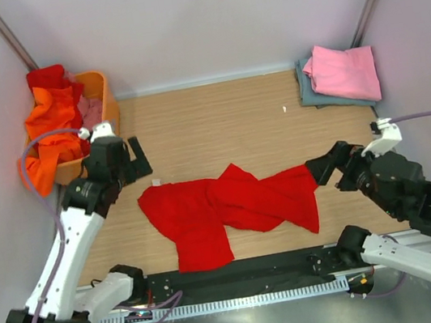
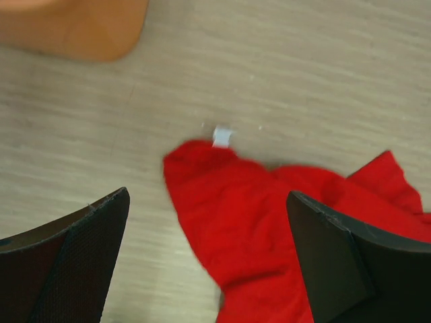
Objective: Fold and stack the t-shirts
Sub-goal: Move the tshirt to the center of the board, then flatten the tshirt out
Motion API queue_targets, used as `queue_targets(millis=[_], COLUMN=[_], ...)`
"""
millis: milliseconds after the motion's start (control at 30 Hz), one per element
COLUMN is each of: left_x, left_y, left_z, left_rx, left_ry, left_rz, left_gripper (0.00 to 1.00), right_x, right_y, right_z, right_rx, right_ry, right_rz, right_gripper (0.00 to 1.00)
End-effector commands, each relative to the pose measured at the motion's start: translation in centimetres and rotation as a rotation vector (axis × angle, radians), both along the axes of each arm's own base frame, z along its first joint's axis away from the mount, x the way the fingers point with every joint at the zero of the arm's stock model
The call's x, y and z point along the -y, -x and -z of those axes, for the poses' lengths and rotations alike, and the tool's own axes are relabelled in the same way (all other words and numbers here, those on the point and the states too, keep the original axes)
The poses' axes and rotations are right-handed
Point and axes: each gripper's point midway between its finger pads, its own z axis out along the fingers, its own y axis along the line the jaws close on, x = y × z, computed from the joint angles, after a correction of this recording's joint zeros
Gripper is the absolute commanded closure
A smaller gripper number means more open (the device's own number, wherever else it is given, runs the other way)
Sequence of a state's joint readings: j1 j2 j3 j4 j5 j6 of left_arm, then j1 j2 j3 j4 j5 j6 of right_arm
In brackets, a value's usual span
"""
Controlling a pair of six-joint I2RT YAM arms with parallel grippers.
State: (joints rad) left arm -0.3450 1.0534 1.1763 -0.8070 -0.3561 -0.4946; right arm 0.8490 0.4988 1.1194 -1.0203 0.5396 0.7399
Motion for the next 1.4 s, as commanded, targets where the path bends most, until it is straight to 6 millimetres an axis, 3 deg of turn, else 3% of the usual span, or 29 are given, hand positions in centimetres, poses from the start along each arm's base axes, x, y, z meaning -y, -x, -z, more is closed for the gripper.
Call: queue_targets(millis=[0,67,100,133,167,200,233,300,400,467,533,600,733,833,867,933,1033,1100,1200,1367], left_x=[-0.3,0.1,1.2,1.7,2.4,3.7,4.2,5.2,5.6,6.0,6.2,6.4,6.5,7.7,9.0,9.7,10.9,11.6,11.4,10.9], left_y=[3.5,5.1,5.8,6.6,7.4,8.3,9.1,11.0,13.7,14.9,15.8,16.6,17.5,18.3,19.1,19.0,19.7,19.9,20.0,20.4], left_z=[-4.4,-3.5,-2.9,-1.5,-0.5,0.6,3.0,4.5,8.9,10.3,11.8,13.4,15.9,17.1,17.7,17.9,19.4,20.3,21.3,22.4], left_rx=[0.171,0.16,0.134,0.099,0.056,0.003,-0.068,-0.119,-0.228,-0.281,-0.344,-0.406,-0.474,-0.474,-0.493,-0.46,-0.484,-0.496,-0.5,-0.51], left_ry=[0.137,0.19,0.244,0.273,0.334,0.389,0.415,0.501,0.531,0.534,0.544,0.515,0.441,0.347,0.315,0.27,0.226,0.228,0.225,0.229], left_rz=[-0.001,0.016,0.064,0.074,0.073,0.114,0.114,0.118,0.092,0.105,0.071,0.068,-0.015,0.016,0.045,0.055,0.076,0.086,0.073,0.06], left_gripper=[0.0,0.03,0.06,0.11,0.14,0.16,0.21,0.24,0.24,0.21,0.13,0.05,0.0,0.0,0.01,0.01,0.04,0.09,0.13,0.14], right_x=[-4.0,-5.3,-5.6,-6.0,-6.5,-6.5,-6.5,-5.6,-5.0,-5.4,-6.2,-6.7,-5.3,-4.8,-5.3,-4.7,-3.2,-3.4,-3.5,-3.6], right_y=[-0.8,-1.1,-1.3,-1.3,-1.6,-1.8,-1.8,-2.2,-2.1,-1.9,-1.2,-0.9,0.0,1.1,1.6,2.8,4.4,5.2,5.1,4.7], right_z=[3.9,6.2,7.0,8.7,8.9,9.4,10.3,11.5,14.3,15.9,18.4,19.6,22.5,24.4,24.9,26.2,27.3,28.0,27.9,28.6], right_rx=[-0.154,-0.224,-0.243,-0.279,-0.283,-0.289,-0.307,-0.337,-0.425,-0.486,-0.561,-0.587,-0.644,-0.697,-0.721,-0.756,-0.781,-0.799,-0.791,-0.801], right_ry=[0.081,0.086,0.089,0.11,0.088,0.086,0.091,0.111,0.217,0.261,0.289,0.276,0.29,0.284,0.252,0.265,0.299,0.273,0.266,0.323], right_rz=[-0.102,-0.108,-0.106,-0.109,-0.099,-0.088,-0.073,0.008,0.045,0.032,0.004,-0.006,0.07,0.087,0.08,0.089,0.127,0.114,0.118,0.125], right_gripper=[0.0,0.0,0.0,0.0,0.0,0.0,0.0,0.0,0.0,0.0,0.0,0.0,0.0,0.0,0.0,0.0,0.02,0.08,0.16,0.21])
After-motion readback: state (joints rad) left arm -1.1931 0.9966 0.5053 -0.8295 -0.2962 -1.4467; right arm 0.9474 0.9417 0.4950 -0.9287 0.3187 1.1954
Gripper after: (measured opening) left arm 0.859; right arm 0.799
